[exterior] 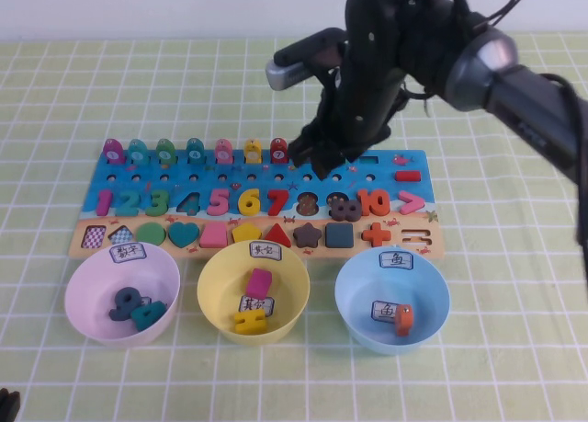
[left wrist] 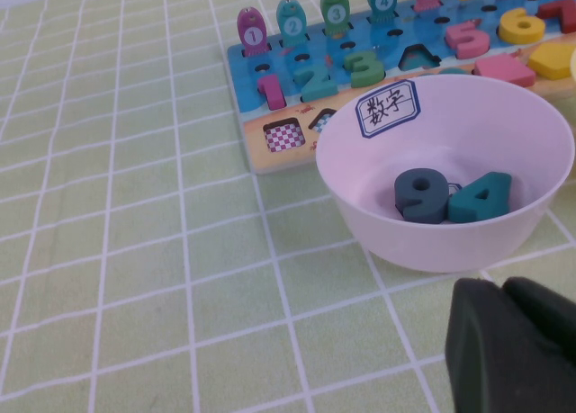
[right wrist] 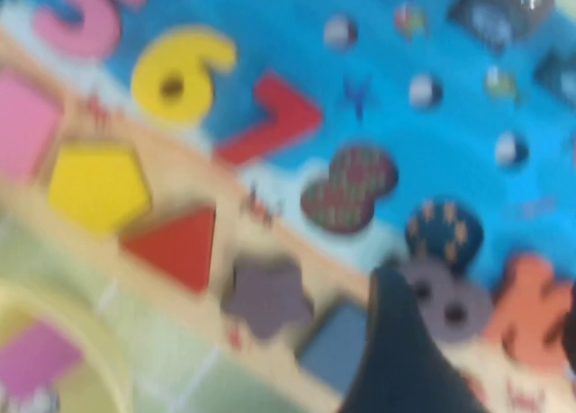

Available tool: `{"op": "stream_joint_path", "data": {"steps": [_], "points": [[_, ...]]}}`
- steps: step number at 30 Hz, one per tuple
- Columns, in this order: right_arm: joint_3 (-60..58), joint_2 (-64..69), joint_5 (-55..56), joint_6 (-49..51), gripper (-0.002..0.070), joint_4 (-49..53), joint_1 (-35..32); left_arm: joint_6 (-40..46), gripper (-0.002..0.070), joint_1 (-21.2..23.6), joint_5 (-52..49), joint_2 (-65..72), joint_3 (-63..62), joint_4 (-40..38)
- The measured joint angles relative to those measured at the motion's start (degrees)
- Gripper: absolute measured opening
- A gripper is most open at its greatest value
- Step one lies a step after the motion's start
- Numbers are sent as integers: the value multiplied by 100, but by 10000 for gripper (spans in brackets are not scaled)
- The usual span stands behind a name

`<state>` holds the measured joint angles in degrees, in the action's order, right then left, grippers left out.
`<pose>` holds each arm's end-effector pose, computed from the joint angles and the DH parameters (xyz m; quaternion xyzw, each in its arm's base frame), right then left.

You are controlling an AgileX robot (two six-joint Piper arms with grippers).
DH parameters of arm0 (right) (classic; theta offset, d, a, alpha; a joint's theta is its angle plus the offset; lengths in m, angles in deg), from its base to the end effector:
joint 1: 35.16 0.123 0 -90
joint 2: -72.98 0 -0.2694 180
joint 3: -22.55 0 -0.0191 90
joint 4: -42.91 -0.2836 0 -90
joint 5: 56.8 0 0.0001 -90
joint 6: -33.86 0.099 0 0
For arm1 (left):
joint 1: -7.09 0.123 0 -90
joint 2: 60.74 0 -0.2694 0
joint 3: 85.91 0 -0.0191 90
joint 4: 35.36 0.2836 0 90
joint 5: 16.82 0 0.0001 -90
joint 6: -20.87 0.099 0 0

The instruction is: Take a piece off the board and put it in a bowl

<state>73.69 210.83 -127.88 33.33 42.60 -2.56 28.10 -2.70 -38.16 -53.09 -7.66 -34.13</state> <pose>0.4370 0.2801 0.2474 -0.2794 0.9407 0.0558 0.1844 0.1076 -0.0178 0.1688 0.1248 0.7953 -0.0042 0.5932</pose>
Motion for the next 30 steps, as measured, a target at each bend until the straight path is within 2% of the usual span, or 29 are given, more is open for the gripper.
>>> {"op": "stream_joint_path", "data": {"steps": [4, 9, 23, 30], "points": [[-764, -475, 0, -129, 338, 0, 0, 0, -5, 0, 0, 0, 0, 0], [-886, -468, -11, -358, 338, 0, 0, 0, -5, 0, 0, 0, 0, 0], [-886, -70, 171, -3271, 338, 30, -16, 0, -5, 0, 0, 0, 0, 0], [-886, 11, 373, -3789, 338, -22, -257, 0, -5, 0, 0, 0, 0, 0]]}}
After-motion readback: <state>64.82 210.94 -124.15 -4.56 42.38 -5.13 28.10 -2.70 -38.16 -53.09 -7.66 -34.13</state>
